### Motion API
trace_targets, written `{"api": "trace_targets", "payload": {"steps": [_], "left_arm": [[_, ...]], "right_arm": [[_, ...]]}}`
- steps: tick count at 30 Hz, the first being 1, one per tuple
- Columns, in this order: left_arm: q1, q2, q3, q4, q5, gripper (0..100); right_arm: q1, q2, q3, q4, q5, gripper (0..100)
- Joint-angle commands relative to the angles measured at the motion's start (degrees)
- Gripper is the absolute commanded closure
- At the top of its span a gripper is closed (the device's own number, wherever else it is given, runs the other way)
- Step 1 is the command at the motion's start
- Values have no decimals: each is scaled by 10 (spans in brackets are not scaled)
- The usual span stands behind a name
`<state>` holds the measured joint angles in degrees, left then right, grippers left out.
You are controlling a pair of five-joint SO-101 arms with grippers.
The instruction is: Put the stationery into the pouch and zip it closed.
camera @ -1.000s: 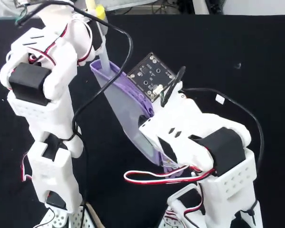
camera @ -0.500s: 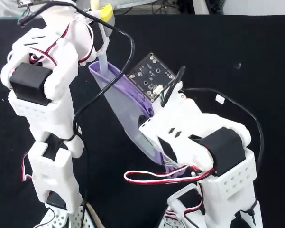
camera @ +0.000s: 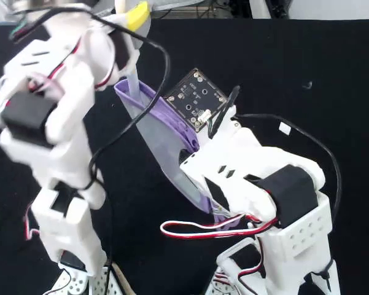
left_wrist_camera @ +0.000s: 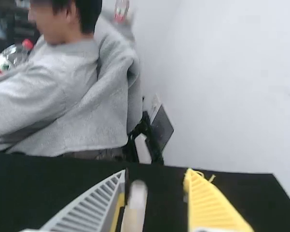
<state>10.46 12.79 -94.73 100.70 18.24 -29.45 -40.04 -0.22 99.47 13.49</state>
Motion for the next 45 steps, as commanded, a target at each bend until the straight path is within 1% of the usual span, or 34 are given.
{"api": "trace_targets", "payload": {"steps": [1, 3, 7, 10, 13, 19, 22, 24, 28, 29, 31, 33, 35, 39, 40, 42, 45], "left_arm": [[-4, -61, -6, 0, 4, 775], [-5, -81, -6, 0, 4, 768], [-49, -105, -6, -11, 4, 768], [-85, -110, -6, -8, 4, 768], [-99, -108, 0, 3, 4, 770], [-100, -103, 91, 2, -4, 768], [-97, -103, 160, 2, -54, 768], [-95, -103, 216, 1, -65, 770], [-72, -102, 323, 0, -74, 768], [-62, -102, 349, -1, -91, 768], [-22, -102, 401, -1, -159, 772], [20, -102, 460, -1, -245, 773], [52, -105, 509, -1, -300, 773], [86, -102, 576, -1, -314, 773], [93, -101, 596, -2, -316, 773], [107, -101, 646, -32, -316, 773], [120, -102, 735, -98, -317, 773]], "right_arm": [[-4, -2, -32, 11, -4, 988], [-4, -2, -32, 11, -4, 988], [1, -2, -32, 11, -4, 988], [32, -2, -36, 11, -4, 988], [72, -2, -65, 11, -1, 988], [131, -2, -141, 15, 0, 988], [159, -2, -154, 16, 1, 988], [177, -2, -155, 16, 3, 988], [219, -2, -155, 16, 18, 988], [231, -2, -155, 16, 18, 988], [252, -2, -156, 15, 18, 988], [277, -2, -160, 15, 20, 988], [306, -2, -167, 16, 20, 988], [367, -2, -179, 16, 24, 988], [377, -2, -179, 16, 34, 988], [393, -2, -179, 16, 50, 988], [407, -2, -180, 15, 60, 988]]}}
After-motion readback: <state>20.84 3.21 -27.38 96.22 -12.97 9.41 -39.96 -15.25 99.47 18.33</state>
